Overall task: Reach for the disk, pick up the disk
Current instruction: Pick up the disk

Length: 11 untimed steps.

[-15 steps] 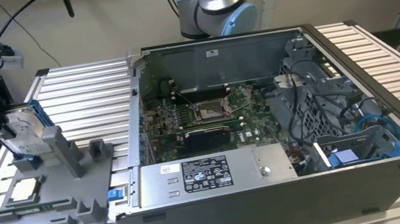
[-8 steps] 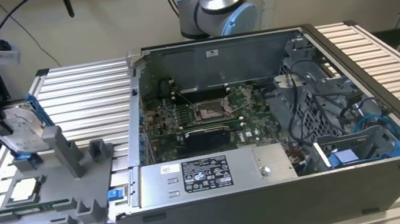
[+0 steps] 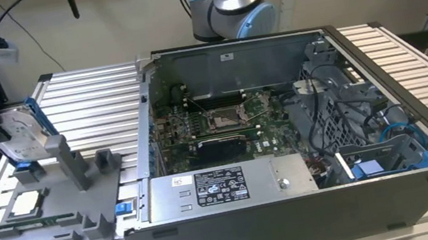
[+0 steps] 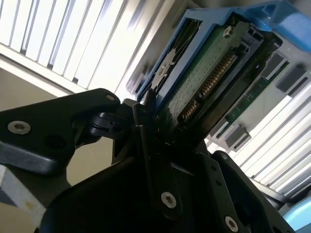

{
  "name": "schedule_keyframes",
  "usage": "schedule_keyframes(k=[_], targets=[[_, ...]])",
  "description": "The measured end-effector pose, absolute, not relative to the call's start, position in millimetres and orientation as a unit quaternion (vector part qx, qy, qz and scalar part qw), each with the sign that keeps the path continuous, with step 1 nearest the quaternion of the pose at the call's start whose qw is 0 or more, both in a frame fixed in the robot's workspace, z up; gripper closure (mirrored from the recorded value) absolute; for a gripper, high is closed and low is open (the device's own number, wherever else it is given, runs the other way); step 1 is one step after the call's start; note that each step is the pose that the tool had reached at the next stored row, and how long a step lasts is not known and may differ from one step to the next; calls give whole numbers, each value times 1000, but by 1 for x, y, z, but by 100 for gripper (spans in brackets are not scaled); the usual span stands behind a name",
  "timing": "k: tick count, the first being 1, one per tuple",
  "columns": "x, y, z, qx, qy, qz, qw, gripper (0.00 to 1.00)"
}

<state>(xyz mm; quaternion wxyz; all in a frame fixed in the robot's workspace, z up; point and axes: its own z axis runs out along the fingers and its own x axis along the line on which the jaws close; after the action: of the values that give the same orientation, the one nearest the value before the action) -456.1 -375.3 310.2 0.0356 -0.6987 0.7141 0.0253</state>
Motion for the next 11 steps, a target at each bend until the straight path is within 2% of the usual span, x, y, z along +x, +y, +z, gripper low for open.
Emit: schedule_keyframes(k=[11], targets=[[-456,-375,328,-699,714,25,36,100]])
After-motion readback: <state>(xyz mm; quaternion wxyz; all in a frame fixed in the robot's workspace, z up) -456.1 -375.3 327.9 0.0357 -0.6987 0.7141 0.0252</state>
